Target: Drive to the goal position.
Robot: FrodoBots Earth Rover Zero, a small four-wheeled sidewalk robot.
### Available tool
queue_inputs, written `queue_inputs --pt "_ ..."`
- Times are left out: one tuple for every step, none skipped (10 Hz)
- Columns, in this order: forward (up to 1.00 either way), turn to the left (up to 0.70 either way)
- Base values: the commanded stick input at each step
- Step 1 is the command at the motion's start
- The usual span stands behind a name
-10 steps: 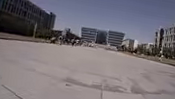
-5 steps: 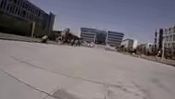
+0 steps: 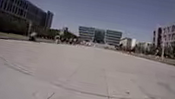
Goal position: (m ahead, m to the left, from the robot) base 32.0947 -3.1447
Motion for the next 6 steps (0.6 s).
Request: queue_inputs --pt "1.0 0.0" --pt "1.0 0.0" --pt "1.0 0.0" --pt "1.0 0.0" --pt "1.0 0.0" --pt "1.0 0.0"
